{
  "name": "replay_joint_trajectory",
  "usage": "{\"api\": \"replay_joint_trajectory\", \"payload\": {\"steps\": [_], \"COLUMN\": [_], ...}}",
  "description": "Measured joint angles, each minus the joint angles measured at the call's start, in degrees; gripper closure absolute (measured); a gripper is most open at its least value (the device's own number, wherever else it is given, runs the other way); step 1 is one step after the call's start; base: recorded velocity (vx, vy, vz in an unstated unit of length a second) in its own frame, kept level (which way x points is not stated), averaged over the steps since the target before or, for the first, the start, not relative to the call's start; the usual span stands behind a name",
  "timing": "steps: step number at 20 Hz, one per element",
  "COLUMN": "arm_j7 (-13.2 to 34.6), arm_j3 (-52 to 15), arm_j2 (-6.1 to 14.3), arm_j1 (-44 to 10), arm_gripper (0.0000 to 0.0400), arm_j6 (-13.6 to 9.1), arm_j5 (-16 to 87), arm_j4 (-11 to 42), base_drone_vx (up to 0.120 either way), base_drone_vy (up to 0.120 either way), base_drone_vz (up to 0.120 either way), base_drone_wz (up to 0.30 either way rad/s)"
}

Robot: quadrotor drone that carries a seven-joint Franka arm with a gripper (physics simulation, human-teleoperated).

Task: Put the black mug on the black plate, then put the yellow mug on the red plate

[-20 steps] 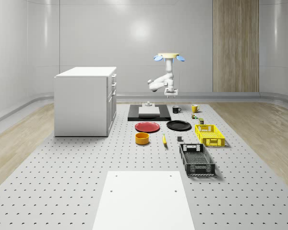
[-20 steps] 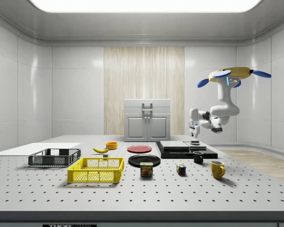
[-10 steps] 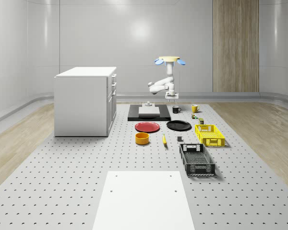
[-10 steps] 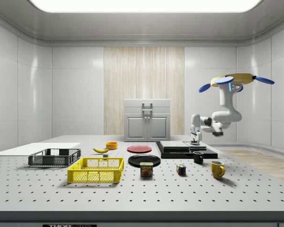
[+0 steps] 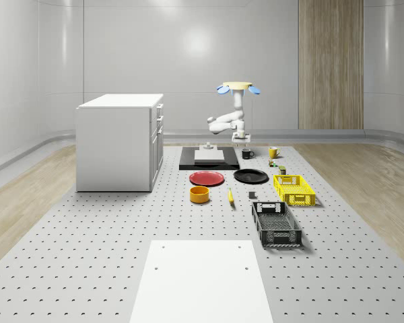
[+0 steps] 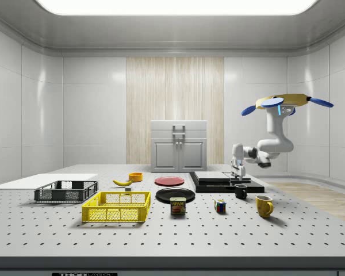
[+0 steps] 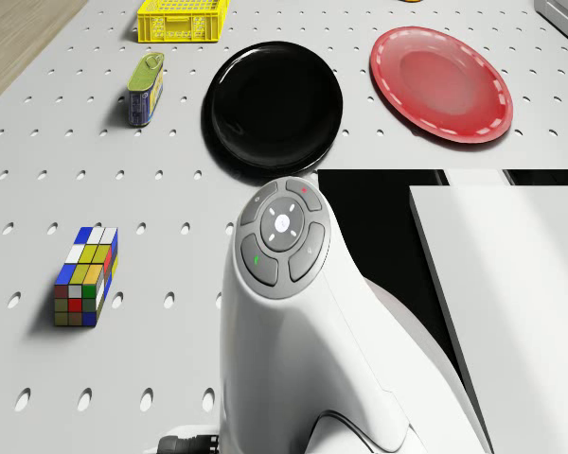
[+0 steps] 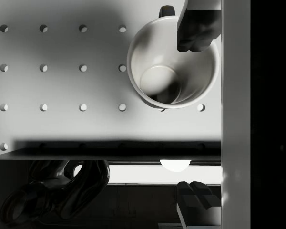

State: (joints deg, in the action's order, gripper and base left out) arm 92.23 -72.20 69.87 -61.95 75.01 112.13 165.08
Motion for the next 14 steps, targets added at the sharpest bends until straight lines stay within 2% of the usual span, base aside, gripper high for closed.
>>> {"api": "replay_joint_trajectory", "payload": {"steps": [6,14], "arm_j7": [-0.3,1.9], "arm_j3": [4.0,6.7], "arm_j2": [2.3,3.4], "arm_j1": [0.0,-2.7], "arm_gripper": [0.0,0.0], "arm_j6": [3.6,5.7], "arm_j5": [3.4,5.7], "arm_j4": [-1.0,-1.9], "base_drone_vx": [0.0,0.0], "base_drone_vy": [0.0,0.0], "base_drone_vz": [0.0,0.0], "base_drone_wz": [0.0,0.0]}}
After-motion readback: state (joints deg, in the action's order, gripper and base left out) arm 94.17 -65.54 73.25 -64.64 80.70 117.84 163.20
